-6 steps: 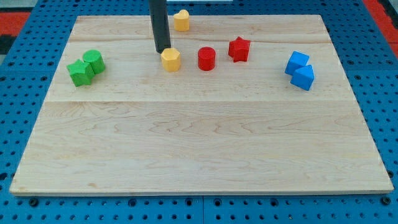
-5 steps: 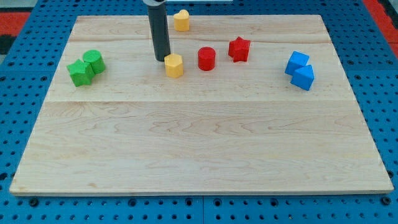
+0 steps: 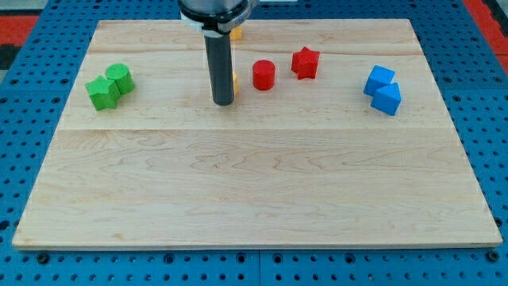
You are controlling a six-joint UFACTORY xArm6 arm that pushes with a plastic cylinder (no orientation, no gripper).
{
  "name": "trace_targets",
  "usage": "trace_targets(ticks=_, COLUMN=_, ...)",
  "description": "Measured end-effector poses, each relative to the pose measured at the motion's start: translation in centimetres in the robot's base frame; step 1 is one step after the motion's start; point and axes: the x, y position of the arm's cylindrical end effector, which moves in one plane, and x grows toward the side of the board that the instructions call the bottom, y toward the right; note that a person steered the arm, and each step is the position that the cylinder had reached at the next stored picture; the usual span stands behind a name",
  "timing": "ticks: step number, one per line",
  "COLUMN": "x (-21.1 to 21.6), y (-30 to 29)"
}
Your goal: Push the yellow hexagon closer to yellow heart
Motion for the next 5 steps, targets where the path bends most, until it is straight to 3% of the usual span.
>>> trace_targets(ticks=2, x=-2.3, y=0.0)
trace_targets(ticks=4, x=-8.3, y=-0.1)
trace_targets(ticks=5, x=-8.4, y=-0.1)
